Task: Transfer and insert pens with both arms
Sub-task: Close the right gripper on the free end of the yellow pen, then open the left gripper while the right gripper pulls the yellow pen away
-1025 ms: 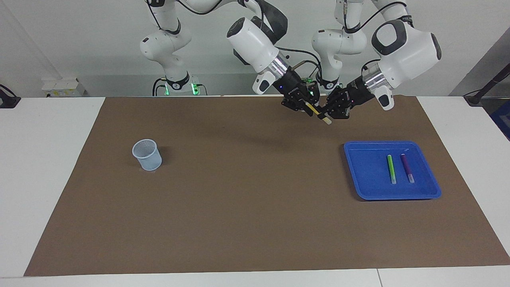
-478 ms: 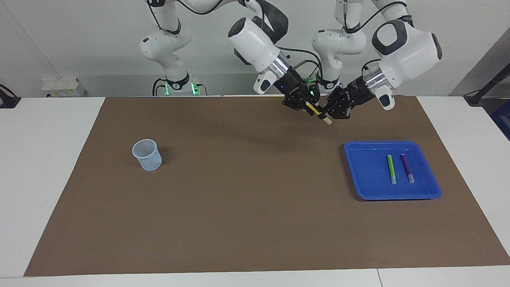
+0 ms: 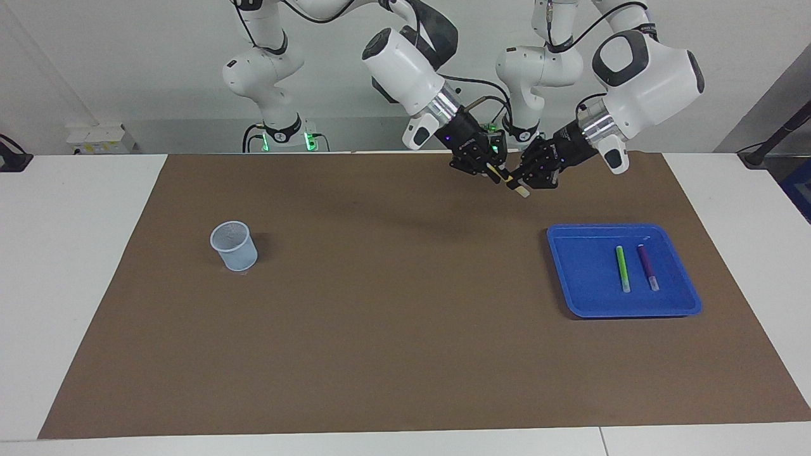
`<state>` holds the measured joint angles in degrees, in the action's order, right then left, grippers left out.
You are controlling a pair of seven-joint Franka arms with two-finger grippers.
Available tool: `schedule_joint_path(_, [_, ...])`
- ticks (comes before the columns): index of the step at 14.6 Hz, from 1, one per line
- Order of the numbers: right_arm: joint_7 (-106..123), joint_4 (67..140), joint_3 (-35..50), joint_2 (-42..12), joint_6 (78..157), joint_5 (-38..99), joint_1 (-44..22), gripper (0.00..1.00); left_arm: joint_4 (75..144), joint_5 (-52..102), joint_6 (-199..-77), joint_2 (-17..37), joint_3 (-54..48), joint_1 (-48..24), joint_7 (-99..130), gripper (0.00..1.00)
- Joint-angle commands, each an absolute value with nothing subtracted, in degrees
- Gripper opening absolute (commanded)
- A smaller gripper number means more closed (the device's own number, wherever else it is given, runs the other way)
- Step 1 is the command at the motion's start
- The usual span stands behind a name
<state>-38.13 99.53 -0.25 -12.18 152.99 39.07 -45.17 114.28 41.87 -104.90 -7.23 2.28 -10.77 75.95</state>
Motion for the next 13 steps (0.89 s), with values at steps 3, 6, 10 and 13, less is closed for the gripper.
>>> schedule_joint_path(3, [-38.50,100.63,0.18,-10.90,152.84,38.14,-44.56,0.00,116.28,42.80,-106.08,-9.05,2.64,-11.69,76.82,0.11])
schedule_joint_path(6, [-38.06,100.63,0.09,-10.90,152.58,38.14,-44.30,0.00,116.37,42.71,-108.11,-9.93,2.64,-11.69,77.26,0.61])
schedule_joint_path(10, [-31.22,101.16,-0.17,-10.37,149.08,38.06,-42.54,0.00,116.46,42.54,-107.75,-10.20,2.72,-11.69,77.34,0.61])
schedule_joint_path(13, [-23.06,101.34,-0.35,-7.92,139.44,37.97,-37.64,0.00,116.54,41.05,-107.40,-10.20,2.72,-11.69,75.94,0.60])
